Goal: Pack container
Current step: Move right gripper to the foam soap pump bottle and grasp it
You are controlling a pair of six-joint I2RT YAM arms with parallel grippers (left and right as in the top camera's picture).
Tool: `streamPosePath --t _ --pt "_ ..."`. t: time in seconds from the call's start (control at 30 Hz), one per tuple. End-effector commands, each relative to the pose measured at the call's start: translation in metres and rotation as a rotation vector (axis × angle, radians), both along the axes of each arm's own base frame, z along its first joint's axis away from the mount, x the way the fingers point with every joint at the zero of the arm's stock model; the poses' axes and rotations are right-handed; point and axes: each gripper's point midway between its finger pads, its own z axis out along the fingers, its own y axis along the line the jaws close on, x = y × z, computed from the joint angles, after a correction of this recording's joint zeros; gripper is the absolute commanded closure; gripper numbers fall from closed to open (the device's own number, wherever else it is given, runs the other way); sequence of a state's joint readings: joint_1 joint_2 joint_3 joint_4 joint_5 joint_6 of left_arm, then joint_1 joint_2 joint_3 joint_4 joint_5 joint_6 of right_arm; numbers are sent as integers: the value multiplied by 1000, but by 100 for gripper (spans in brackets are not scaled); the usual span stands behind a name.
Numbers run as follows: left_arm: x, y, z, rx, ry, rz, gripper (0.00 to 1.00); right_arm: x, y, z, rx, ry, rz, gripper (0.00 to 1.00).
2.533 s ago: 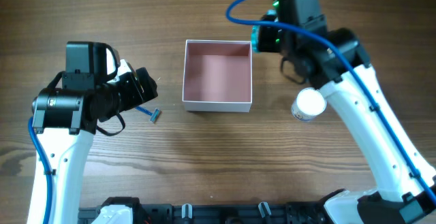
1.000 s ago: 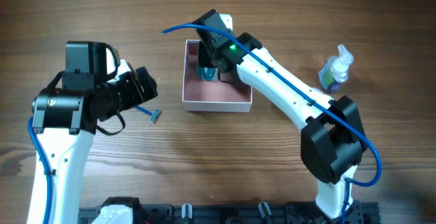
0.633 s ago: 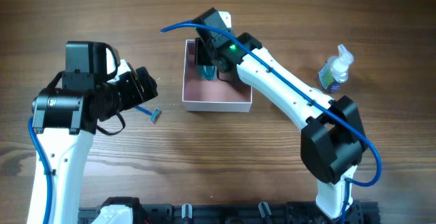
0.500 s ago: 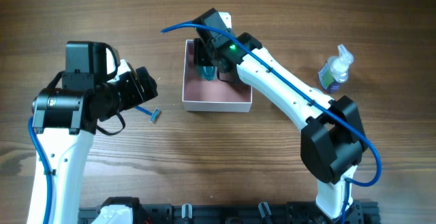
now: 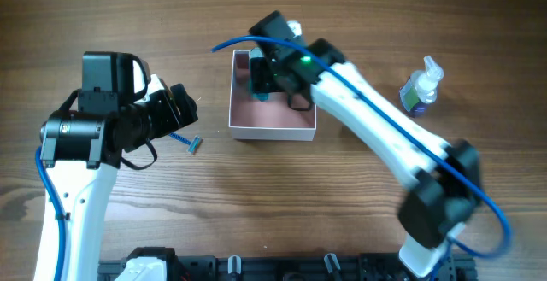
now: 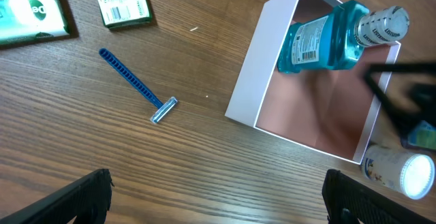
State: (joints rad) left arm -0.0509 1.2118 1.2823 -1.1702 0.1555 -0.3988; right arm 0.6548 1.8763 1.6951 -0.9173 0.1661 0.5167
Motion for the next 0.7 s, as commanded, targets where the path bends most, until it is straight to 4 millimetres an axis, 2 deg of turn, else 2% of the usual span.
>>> streamPosePath --t 0.0,0.07,0.17,0.27,0.33,0.47,0.67 --pt "3 -3 7 -11 -22 -11 0 -9 -49 94 25 -182 -74 3" --pt "3 -3 7 -11 -22 -11 0 -20 -92 121 -5 -218 -132 1" --pt "3 -3 7 -11 -23 -11 0 -32 -145 137 -43 -213 -212 0" --pt "3 -3 8 -11 -25 -11 0 -38 -198 137 -79 -169 -309 0" --pt "4 -3 8 -11 -26 -11 0 -39 -222 128 -82 -118 -303 0" --pt "4 -3 8 -10 -26 -11 0 -41 -250 117 -82 -57 -352 0" --pt "4 -3 8 -10 -26 -11 0 -41 -253 117 -87 -57 -355 0"
